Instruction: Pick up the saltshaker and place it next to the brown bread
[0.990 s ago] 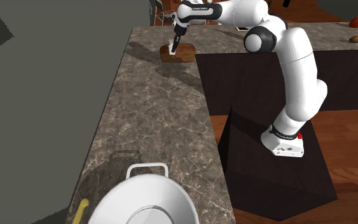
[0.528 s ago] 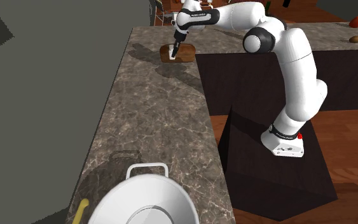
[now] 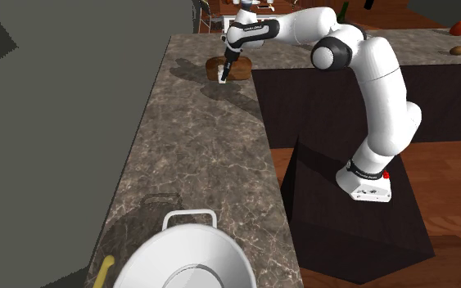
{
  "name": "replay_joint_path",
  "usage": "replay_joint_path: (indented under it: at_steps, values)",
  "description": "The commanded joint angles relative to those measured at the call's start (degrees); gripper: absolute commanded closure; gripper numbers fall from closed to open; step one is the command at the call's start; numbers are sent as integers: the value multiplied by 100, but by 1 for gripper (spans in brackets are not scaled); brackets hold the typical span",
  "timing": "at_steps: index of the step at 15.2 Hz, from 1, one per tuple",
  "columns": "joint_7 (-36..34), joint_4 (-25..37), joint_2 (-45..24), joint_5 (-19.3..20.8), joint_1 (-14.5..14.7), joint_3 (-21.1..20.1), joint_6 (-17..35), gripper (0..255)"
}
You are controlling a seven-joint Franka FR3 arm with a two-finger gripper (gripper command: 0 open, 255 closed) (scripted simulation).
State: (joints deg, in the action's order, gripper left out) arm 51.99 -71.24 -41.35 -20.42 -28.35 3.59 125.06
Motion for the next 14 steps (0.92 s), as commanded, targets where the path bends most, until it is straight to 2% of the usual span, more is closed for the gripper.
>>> replay_joint_path:
  at_steps: [1,7,14]
  values:
    - [45,-57,-66,-23,-6,-13,119,255]
    - [152,-207,-234,-83,-14,-50,428,255]
    - [152,-204,-236,-83,-14,-50,426,255]
